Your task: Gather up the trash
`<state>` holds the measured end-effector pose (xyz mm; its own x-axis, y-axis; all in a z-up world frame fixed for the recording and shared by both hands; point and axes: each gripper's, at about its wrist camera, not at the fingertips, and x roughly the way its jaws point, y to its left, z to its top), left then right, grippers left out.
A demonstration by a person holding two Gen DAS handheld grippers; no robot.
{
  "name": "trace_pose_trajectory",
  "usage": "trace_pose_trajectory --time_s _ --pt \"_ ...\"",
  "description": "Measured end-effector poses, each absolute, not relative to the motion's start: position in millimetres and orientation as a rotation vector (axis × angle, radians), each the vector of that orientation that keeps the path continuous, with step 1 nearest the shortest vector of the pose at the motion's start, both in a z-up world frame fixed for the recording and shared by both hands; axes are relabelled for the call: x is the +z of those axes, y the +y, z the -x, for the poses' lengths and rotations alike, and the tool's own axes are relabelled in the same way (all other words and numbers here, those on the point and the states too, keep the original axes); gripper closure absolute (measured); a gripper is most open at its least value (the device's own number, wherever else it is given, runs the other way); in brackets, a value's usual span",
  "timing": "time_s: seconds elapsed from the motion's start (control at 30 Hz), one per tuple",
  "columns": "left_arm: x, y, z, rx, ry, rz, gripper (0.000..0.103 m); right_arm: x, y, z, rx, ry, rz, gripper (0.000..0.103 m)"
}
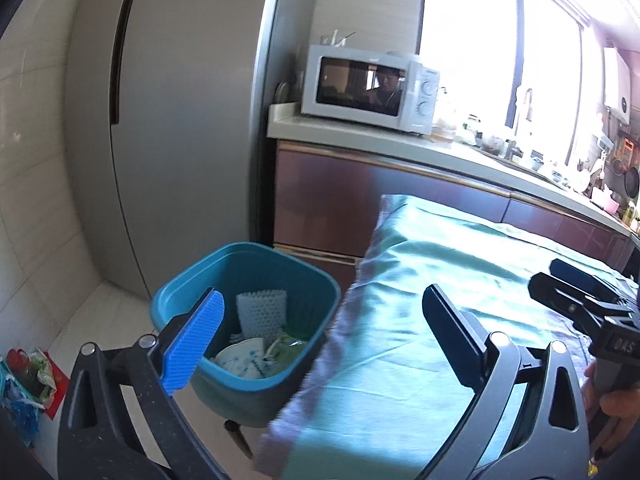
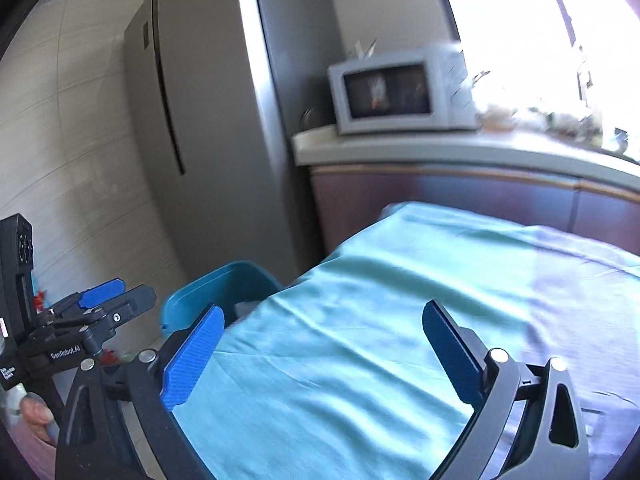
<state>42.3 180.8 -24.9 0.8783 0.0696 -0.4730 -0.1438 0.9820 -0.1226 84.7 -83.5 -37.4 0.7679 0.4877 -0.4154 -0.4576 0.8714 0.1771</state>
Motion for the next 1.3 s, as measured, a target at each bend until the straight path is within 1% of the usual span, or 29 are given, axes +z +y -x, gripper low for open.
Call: trace_pose_trajectory --time_s 0.2,0.63,0.9,1.3 --pt "-18.9 147.3 -35.6 0.1 0.444 0.135 0.005 -36.5 -121.1 -51.7 0.394 0.397 -0.053 0.007" --pt "-9.6 87.7 -11.9 0.032 0.381 0.086 0.005 -45.3 -177.3 -12.9 0.211 0.359 -0.088 0.007" --pt "-3.4 70.3 0.1 0.007 0.34 0.06 0.005 -40.8 -189.6 5.4 0.168 0.312 -0.093 0.007" --pt "0.8 52.1 11.0 -0.002 0.304 0.027 0.005 -40.3 -203.7 20.2 0.133 0.29 -0.106 0.007"
